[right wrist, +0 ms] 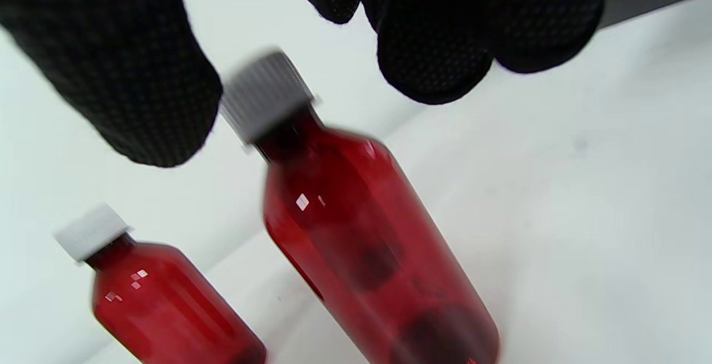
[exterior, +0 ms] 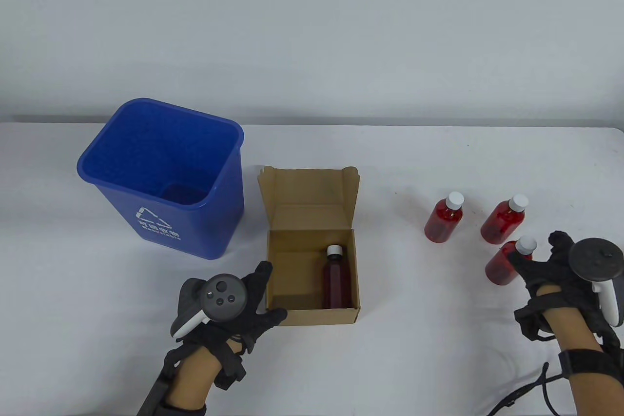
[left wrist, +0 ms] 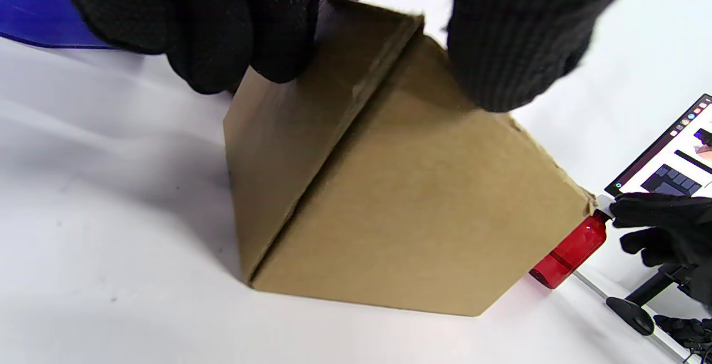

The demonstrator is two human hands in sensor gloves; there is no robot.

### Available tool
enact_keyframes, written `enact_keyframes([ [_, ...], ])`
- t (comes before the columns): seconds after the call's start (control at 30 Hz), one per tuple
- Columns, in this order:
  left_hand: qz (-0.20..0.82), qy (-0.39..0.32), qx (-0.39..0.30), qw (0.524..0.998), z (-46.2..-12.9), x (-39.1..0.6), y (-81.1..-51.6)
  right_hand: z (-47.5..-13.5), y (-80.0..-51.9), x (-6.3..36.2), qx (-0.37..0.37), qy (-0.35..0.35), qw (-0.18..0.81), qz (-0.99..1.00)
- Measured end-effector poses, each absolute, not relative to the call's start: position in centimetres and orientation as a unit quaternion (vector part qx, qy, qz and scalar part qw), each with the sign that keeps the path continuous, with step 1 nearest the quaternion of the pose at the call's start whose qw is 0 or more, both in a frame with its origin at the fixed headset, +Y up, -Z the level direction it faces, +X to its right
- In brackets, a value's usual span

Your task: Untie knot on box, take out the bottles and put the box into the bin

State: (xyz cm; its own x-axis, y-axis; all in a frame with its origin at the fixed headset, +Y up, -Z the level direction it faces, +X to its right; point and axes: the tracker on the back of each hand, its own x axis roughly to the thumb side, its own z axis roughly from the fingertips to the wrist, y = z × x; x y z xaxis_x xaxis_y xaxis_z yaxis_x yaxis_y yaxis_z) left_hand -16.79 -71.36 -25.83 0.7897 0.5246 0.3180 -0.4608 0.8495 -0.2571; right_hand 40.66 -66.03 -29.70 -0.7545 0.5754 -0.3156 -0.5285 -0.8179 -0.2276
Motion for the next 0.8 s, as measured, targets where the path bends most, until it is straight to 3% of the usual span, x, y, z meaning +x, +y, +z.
enact_keyframes([
  [0.3, 0.26, -0.192, -0.084, 0.943, -25.8, -16.7, -71.4, -28.3, -60.1, 37.3, -0.126, -0.117, 0.288, 0.942],
  [0.5, 0.26, -0.192, -0.085, 0.943, -25.8, -16.7, -71.4, -26.8, -56.6, 31.3, -0.028, -0.143, 0.236, 0.961],
  [0.8, 0.259, -0.192, -0.085, 0.943, -25.8, -16.7, -71.4, -26.6, -55.4, 22.2, 0.071, -0.109, 0.209, 0.969],
])
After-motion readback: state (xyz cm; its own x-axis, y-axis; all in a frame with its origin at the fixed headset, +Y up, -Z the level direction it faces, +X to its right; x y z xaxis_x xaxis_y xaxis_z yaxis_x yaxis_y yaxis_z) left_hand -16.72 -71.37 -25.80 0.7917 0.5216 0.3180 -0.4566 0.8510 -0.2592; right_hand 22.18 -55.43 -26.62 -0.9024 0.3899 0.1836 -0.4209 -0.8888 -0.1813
